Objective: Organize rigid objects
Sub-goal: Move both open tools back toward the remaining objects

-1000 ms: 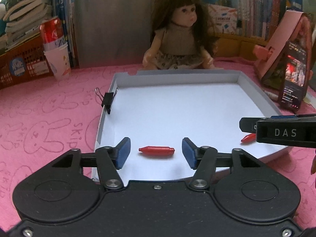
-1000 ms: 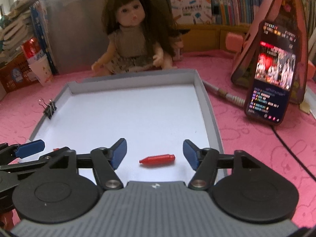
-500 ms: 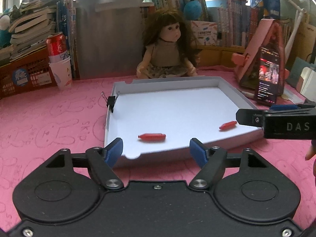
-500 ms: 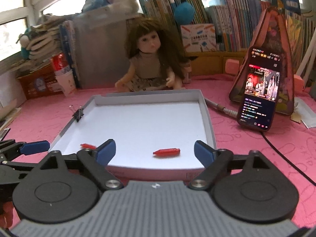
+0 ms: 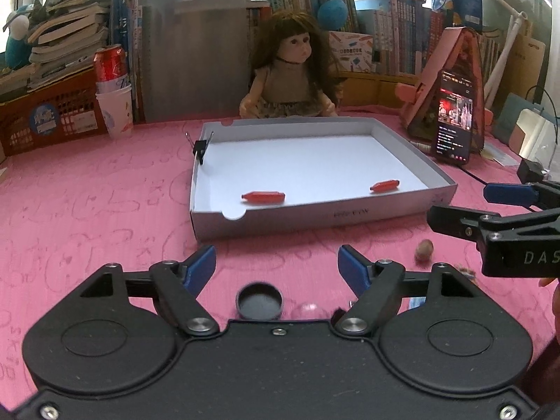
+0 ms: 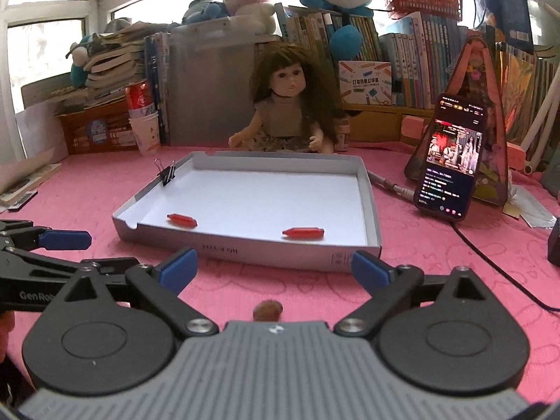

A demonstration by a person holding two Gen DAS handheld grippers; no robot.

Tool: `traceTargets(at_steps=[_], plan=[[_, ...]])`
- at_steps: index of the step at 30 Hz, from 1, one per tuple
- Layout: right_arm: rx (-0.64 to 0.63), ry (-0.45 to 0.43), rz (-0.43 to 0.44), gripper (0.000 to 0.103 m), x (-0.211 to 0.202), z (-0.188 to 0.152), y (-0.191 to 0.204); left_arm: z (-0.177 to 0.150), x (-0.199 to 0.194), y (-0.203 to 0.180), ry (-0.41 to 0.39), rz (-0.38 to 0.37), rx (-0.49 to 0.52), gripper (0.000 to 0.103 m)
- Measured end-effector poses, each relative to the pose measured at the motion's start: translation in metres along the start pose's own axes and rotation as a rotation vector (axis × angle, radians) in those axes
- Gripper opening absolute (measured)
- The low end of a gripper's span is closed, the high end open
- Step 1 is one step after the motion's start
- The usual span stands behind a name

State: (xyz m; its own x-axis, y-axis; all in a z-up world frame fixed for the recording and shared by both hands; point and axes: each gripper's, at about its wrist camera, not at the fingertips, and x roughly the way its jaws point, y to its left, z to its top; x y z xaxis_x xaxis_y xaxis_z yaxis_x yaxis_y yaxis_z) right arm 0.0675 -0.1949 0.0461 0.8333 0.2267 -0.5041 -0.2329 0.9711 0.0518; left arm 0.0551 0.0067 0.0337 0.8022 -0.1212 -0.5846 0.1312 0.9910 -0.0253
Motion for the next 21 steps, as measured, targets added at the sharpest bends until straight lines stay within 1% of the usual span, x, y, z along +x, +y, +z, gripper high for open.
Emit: traceTargets(at_steps=[9, 21], plan=[[-0.02, -0.025, -0.002, 0.103, -0.014, -0.024, 0.0, -0.025, -0.019, -0.007, -0.024, 0.001, 0.016, 0.077], [-0.061, -0.015, -0.014, 0.103, -0.025, -0.05, 0.005, -0.047, -0.029, -0.012, -0.021, 0.004, 0.028, 0.077]])
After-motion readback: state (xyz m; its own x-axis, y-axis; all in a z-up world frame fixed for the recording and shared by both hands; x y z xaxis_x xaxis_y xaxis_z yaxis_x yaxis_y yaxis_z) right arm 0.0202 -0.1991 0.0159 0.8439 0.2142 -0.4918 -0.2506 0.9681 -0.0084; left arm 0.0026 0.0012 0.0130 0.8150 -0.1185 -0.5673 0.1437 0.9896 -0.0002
